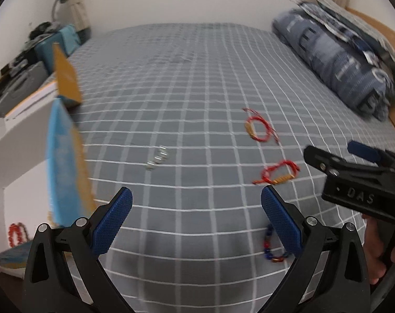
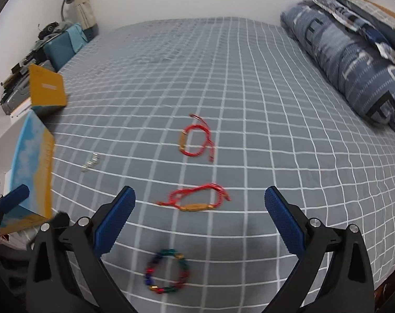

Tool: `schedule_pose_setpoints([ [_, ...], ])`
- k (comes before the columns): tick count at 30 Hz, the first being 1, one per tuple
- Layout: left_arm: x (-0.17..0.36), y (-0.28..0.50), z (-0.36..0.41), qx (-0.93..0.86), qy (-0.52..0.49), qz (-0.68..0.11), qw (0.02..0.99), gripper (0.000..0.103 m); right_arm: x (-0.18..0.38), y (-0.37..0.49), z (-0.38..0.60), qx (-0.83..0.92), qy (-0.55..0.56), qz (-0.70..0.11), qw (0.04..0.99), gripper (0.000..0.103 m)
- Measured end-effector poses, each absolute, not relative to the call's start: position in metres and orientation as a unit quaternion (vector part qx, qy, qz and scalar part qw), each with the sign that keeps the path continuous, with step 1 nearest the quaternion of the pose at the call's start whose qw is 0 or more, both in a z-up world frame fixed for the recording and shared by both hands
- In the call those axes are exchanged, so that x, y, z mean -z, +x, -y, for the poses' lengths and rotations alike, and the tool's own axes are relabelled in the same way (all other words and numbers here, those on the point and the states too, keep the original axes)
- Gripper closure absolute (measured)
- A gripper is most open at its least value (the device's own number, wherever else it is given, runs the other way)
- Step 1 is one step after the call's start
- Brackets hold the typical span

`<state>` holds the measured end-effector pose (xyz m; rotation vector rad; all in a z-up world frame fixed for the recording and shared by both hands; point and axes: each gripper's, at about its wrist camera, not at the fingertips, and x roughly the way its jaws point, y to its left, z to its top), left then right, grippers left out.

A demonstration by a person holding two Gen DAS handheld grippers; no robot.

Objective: Organize jewelry
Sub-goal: 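Move both tools back over the bed toward the remaining bracelets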

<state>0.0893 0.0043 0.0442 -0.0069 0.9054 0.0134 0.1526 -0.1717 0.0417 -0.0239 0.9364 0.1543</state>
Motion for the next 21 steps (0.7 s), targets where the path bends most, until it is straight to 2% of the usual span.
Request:
schedule_pose_setpoints([
  [11, 0.025, 0.09, 0.047, 0.034, -0.001, -0.48, 0.876, 0.006, 0.013, 0.186, 0.187, -0.085, -0.01, -0.486, 0.87, 0.008],
  [21, 0.06, 0.091, 0.067, 0.042, 0.008, -0.498, 0.866, 0.006, 0.048, 0.205, 0.181, -0.111, -0.025, -0.512, 0.852, 0.008],
])
